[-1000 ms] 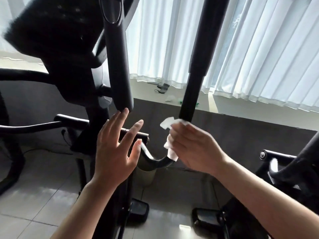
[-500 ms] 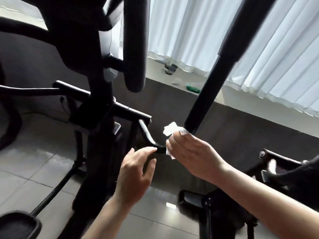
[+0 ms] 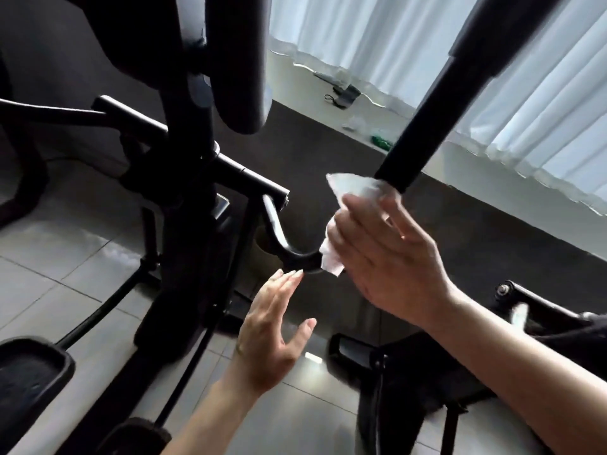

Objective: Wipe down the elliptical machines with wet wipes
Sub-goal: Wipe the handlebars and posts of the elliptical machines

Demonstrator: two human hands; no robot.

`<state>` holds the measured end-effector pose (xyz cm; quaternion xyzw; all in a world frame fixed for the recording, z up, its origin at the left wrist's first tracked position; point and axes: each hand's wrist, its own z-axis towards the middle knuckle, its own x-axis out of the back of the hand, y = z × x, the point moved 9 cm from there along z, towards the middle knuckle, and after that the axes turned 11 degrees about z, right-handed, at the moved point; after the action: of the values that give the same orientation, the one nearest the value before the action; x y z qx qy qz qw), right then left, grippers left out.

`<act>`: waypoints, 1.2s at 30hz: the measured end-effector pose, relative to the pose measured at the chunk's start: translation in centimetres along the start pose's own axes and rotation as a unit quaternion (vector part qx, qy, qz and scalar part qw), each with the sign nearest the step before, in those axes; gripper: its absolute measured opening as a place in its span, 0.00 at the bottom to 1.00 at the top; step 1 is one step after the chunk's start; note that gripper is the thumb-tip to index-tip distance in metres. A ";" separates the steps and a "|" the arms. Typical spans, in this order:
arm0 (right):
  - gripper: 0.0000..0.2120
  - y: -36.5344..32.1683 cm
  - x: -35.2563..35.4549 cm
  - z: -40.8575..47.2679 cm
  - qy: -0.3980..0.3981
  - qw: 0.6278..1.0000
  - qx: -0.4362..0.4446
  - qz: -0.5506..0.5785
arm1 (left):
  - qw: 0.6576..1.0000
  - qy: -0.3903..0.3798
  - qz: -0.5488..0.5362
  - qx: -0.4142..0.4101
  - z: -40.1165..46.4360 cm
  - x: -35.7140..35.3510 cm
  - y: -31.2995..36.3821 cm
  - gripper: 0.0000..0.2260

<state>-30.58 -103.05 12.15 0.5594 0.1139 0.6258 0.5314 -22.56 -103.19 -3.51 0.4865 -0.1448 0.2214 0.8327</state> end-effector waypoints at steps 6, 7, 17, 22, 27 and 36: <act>0.28 -8.8 -8.0 -1.5 -0.293 0.953 0.020 -0.069 | 0.998 0.035 0.039 0.039 1.4 4.5 -4.7 0.23; 0.28 -9.6 -8.7 -0.9 -0.325 0.944 0.002 -0.058 | 0.996 0.039 0.063 0.041 2.0 5.5 -6.1 0.23; 0.28 -11.9 -21.9 6.7 -0.507 0.839 -0.171 0.093 | 0.879 -0.191 0.404 0.165 11.6 13.3 -24.7 0.39; 0.28 -10.3 -25.0 9.8 -0.509 0.812 -0.230 0.169 | 0.824 -0.282 0.471 0.141 11.4 11.5 -26.8 0.46; 0.27 -11.7 -21.7 8.2 -0.498 0.832 -0.217 0.113 | 0.824 -0.299 0.463 0.134 10.7 11.5 -27.2 0.50; 0.27 -13.0 -20.2 6.8 -0.480 0.855 -0.184 0.067 | 0.838 -0.282 0.448 0.131 10.8 11.1 -27.6 0.52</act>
<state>-21.90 -116.84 -6.76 0.6887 -0.3106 0.3233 0.5698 0.77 -121.86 -13.79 0.5143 -0.5449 0.4407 0.4943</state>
